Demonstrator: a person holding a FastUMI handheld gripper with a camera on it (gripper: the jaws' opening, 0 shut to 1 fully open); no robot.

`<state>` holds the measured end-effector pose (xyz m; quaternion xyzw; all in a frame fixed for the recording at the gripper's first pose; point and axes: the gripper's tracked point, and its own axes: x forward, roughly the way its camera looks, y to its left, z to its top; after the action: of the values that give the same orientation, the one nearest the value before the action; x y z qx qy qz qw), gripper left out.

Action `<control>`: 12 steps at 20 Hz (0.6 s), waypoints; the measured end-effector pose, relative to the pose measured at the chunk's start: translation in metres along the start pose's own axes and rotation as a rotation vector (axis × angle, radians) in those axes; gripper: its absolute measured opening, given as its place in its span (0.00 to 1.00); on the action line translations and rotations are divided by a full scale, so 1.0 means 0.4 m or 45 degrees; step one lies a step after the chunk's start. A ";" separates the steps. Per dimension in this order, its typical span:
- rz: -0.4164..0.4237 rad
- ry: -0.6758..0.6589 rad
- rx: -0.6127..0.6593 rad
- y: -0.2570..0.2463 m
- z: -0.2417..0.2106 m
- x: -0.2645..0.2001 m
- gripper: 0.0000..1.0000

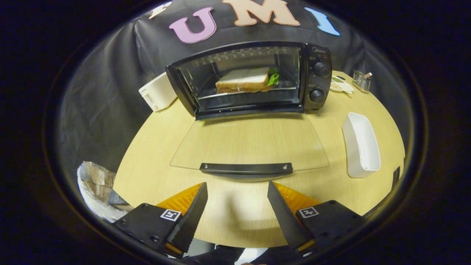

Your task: Open the toaster oven, put the food inside, and close the toaster oven door.

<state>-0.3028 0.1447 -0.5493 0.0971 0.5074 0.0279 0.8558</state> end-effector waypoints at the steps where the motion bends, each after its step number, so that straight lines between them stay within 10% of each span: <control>1: -0.032 0.019 -0.018 -0.009 -0.007 0.010 0.99; 12: -0.101 -0.048 -0.066 -0.024 0.034 0.051 0.98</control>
<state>-0.2817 0.1363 -0.5623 0.0553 0.4938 0.0053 0.8678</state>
